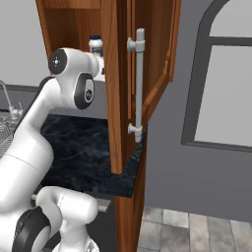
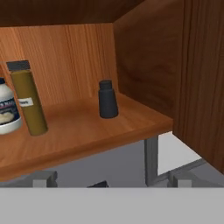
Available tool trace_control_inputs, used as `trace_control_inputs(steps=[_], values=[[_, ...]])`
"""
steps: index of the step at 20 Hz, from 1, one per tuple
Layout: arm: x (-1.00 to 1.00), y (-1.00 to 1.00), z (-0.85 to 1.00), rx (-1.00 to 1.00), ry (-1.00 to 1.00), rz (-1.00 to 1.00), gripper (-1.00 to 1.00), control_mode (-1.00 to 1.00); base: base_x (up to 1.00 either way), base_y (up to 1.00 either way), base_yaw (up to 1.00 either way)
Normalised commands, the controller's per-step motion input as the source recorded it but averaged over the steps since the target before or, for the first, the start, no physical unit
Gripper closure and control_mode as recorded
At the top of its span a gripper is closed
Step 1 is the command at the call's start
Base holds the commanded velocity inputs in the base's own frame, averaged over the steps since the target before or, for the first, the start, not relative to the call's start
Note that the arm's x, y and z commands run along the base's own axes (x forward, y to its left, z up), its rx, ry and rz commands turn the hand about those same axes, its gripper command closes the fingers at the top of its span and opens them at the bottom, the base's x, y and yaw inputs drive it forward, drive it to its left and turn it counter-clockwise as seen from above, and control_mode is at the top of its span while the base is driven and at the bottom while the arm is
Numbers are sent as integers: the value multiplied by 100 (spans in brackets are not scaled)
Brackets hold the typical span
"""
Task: Collect the turmeric, mayonnaise, and shaker from the cabinet and place them next to the stove.
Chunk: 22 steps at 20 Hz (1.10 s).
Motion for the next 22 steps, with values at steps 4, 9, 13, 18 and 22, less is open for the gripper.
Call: trace_control_inputs(steps=[4,9,13,18,22], values=[[0,0,3,0,-9,0,-100,-100,0,0,0],[0,0,0,0,-8,0,-100,-100,0,0,0],[12,2,0,0,-3,0,-100,-100,0,0,0],[27,0,0,0,0,0,-100,-100,0,0,0],[27,0,0,0,0,0,-100,-100,0,0,0]])
